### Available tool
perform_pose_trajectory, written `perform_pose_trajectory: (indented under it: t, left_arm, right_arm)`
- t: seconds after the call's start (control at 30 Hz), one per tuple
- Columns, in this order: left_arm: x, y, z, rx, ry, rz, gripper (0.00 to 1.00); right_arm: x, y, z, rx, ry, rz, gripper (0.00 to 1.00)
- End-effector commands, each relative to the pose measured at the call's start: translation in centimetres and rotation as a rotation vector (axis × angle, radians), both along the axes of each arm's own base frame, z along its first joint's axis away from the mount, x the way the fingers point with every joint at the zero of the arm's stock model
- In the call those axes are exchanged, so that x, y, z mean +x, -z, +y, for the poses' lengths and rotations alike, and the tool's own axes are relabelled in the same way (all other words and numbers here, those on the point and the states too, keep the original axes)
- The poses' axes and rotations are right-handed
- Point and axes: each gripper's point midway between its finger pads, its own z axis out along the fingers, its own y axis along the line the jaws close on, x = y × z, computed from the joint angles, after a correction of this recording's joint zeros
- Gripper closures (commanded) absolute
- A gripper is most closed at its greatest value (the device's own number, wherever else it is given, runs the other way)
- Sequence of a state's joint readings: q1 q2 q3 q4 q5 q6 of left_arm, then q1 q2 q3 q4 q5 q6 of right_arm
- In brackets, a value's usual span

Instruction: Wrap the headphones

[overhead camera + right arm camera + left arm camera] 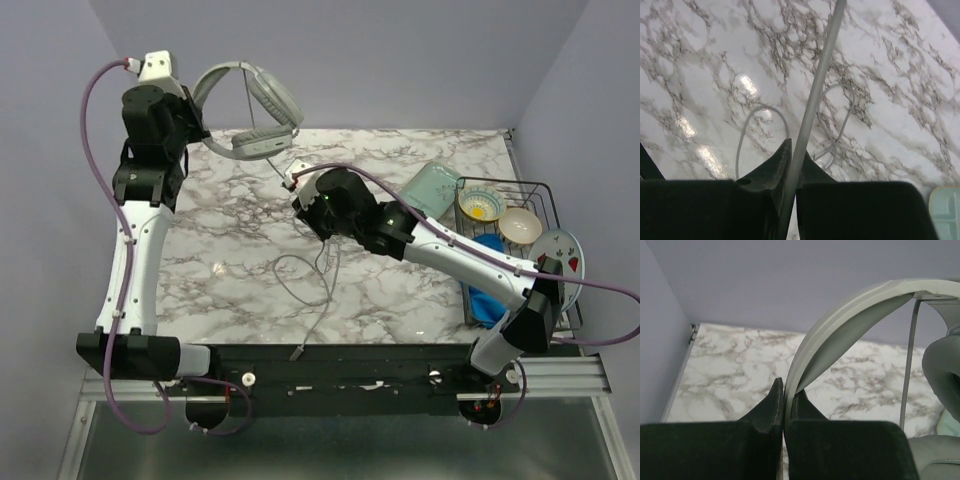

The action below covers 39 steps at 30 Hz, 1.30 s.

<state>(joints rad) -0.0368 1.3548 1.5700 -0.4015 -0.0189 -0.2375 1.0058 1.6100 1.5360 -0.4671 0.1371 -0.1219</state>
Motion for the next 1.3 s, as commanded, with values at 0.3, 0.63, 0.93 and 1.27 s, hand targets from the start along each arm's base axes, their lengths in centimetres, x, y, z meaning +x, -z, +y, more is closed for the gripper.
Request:
perform_pose_trajectory:
  t: [0.3,0.63,0.93,1.27]
  left_arm:
    - [-12.4,-23.6,2.0,-0.108,-0.081,-0.528,1.0]
    - [-13.7,-25.7,2.3,-0.145,-0.086,-0.579,1.0]
    - [-11.2,-24.9,2.3,-0.158,-0.078,-0.533,1.0]
    - [-11.0,-27.4,2.1,-0.158,-0.067,-0.574,1.0]
  right_arm:
    - [1.0,-8.6,9.4,0.361,-0.159,0.003,0.64]
    - [2.5,-8.1,8.3,0.37,-0.134,0.031,0.37]
    - [2.8,-4.9,3.5,0.14,-0.222,-0.182,0.17]
    - [0.6,0.3,3.2,0.166,-0.399,-0.187,0.16]
